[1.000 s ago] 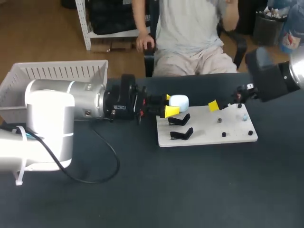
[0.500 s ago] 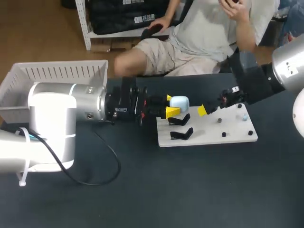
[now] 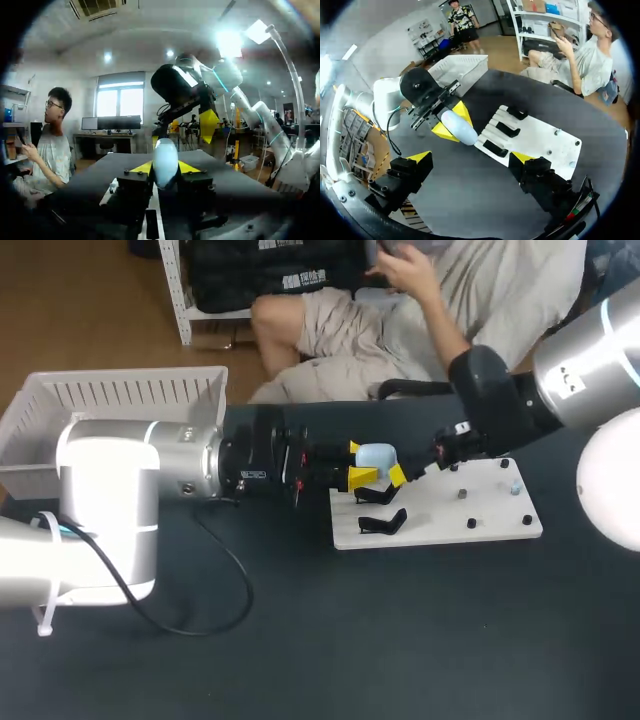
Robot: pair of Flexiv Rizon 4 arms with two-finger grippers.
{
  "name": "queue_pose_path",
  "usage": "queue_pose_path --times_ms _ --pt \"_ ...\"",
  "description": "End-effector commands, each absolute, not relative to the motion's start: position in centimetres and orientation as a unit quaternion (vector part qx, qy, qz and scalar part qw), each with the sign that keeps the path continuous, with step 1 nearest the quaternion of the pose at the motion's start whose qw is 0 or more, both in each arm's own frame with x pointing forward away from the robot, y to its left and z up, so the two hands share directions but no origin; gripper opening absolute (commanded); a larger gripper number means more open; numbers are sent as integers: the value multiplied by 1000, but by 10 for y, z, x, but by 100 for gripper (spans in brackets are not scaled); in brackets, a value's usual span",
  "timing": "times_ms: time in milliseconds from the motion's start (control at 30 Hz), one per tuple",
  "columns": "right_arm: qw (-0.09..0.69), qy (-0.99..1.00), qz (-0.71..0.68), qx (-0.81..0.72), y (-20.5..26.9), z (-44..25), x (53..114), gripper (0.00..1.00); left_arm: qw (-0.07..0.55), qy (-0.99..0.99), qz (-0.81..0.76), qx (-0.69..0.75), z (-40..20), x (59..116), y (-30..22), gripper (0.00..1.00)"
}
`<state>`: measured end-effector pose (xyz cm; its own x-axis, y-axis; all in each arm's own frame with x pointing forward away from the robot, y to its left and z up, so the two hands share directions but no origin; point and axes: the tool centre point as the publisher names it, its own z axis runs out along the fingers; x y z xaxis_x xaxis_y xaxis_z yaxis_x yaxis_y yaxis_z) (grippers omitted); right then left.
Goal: Pick up each earbud case from the left stands, insert the matching earbuds, close the lid, and place the case in the box.
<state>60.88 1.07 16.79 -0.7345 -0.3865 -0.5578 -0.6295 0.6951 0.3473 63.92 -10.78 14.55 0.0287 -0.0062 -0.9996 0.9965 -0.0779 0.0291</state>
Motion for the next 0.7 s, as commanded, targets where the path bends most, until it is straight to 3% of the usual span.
queue_pose_path --times_ms 33,700 --pt "218 892 270 -289 24 164 621 100 492 472 -511 524 145 638 -109 0" --pt "207 897 268 -284 32 158 633 100 492 472 -511 524 145 638 -109 0"
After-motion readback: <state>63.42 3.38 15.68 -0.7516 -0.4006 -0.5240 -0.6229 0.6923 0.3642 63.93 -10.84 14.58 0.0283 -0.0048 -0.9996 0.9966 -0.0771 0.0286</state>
